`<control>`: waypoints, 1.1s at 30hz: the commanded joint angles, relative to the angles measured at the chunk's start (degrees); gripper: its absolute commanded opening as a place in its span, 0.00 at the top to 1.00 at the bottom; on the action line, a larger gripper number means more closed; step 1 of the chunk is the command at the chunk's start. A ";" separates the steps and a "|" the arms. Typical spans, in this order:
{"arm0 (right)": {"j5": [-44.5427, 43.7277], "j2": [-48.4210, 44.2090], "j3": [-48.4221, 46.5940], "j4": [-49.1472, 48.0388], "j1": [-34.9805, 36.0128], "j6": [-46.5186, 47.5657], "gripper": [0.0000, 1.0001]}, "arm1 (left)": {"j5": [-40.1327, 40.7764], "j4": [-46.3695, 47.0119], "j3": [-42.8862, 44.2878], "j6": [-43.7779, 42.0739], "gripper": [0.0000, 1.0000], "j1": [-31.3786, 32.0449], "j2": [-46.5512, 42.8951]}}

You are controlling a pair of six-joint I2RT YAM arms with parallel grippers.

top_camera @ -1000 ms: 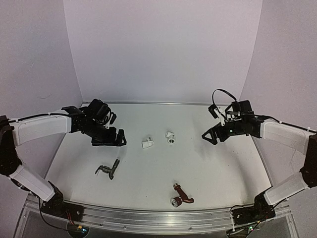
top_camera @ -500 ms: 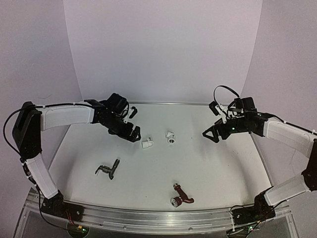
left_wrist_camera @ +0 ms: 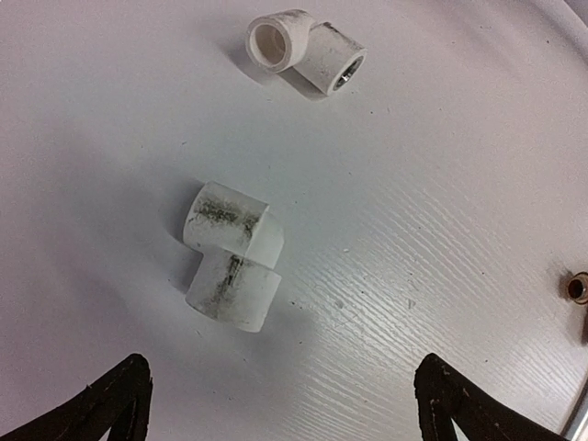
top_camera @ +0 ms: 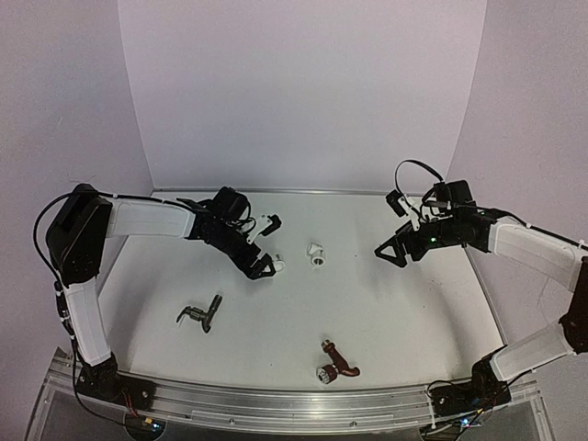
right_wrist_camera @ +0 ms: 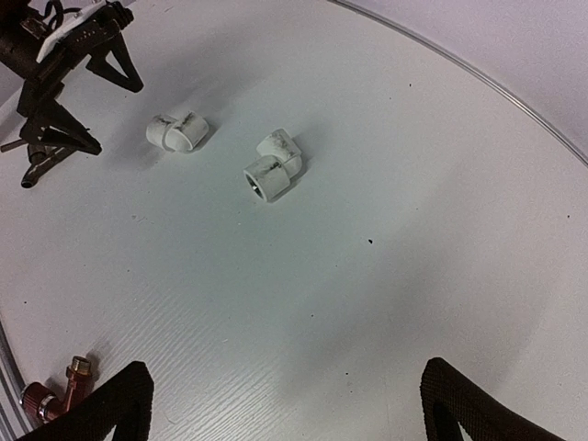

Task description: Install the water faucets

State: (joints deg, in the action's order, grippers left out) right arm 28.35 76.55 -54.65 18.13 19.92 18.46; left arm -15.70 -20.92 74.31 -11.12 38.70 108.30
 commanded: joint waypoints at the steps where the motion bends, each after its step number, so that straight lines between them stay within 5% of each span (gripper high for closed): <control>1: 1.80 -0.51 -2.27 0.51 -0.07 0.34 0.02 | -0.65 7.17 -0.89 -7.61 0.01 0.15 1.13; 16: 3.20 -1.06 -2.31 1.19 -0.10 0.79 0.02 | -0.55 10.81 0.59 -14.35 0.07 0.13 8.77; 33: 4.25 -1.74 -2.35 1.72 -0.40 1.49 0.02 | -2.05 15.44 1.33 -16.84 0.35 0.07 11.84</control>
State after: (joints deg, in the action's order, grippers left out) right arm 31.41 76.48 -54.76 19.51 19.90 19.30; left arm -16.58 -7.36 73.74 -27.24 38.70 118.94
